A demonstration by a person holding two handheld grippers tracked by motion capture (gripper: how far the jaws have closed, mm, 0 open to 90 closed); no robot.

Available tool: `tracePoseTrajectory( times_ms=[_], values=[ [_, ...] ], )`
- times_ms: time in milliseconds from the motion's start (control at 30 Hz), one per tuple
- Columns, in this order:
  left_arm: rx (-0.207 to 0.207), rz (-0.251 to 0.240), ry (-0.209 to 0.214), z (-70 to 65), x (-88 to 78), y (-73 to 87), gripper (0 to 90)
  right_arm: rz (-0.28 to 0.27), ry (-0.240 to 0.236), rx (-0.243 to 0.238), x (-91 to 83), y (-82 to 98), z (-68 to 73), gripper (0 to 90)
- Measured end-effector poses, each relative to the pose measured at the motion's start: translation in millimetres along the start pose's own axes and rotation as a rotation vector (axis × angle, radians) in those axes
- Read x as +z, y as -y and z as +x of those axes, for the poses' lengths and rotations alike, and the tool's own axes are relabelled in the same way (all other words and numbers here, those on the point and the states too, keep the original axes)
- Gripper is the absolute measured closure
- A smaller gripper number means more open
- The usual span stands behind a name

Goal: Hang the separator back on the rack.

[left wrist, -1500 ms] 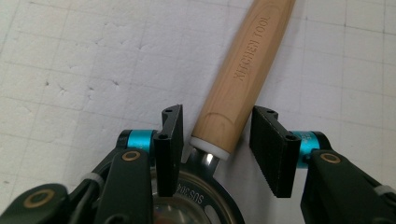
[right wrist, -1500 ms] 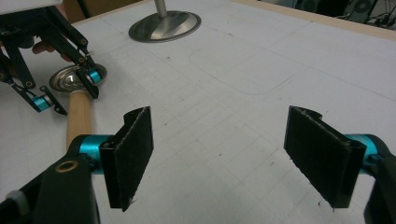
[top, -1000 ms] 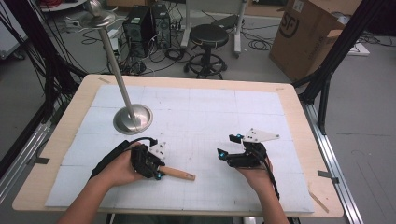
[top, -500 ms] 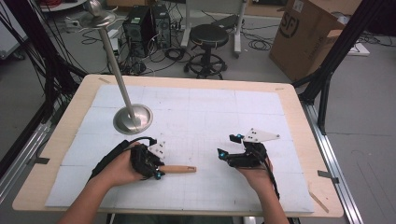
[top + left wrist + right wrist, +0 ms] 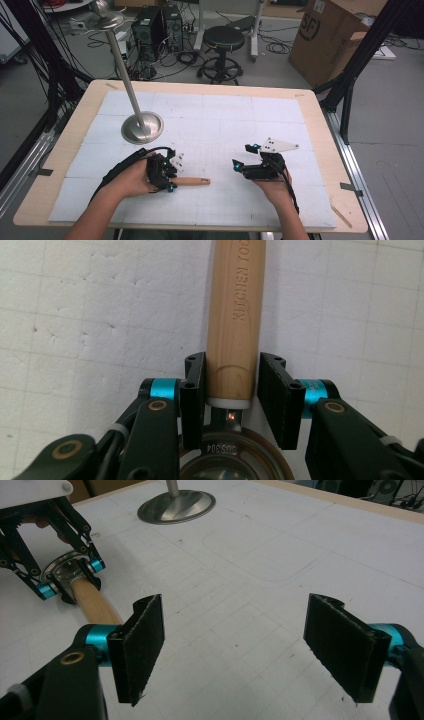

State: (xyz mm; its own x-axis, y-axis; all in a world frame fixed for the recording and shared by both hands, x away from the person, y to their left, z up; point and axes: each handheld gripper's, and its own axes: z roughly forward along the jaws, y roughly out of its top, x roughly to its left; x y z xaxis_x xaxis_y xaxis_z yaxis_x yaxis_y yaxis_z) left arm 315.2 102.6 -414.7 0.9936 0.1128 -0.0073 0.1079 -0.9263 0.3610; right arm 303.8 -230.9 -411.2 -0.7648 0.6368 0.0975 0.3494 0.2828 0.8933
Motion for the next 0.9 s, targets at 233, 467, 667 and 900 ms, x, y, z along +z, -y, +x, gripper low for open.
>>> tracePoseTrajectory(
  times_ms=[233, 467, 667, 900],
  values=[
    [0.010, -0.039, -0.007, -1.7, -1.1, 5.4, 69.2, 0.001, -0.003, 0.002, 0.5, 0.0, 0.3, 23.4],
    [0.008, -0.059, 0.003, -0.4, -1.9, 7.5, 69.5, -0.003, -0.001, 0.010, -1.3, 0.3, -1.0, 23.4],
    [-0.020, -0.114, -0.003, 2.8, -10.6, 10.7, 69.5, -0.002, -0.001, 0.014, -2.1, 0.6, -1.6, 23.4],
    [-0.055, -0.248, -0.002, 4.9, -33.3, 19.2, 69.5, -0.003, -0.002, 0.013, -2.7, 0.6, -1.6, 23.4]
  ],
)
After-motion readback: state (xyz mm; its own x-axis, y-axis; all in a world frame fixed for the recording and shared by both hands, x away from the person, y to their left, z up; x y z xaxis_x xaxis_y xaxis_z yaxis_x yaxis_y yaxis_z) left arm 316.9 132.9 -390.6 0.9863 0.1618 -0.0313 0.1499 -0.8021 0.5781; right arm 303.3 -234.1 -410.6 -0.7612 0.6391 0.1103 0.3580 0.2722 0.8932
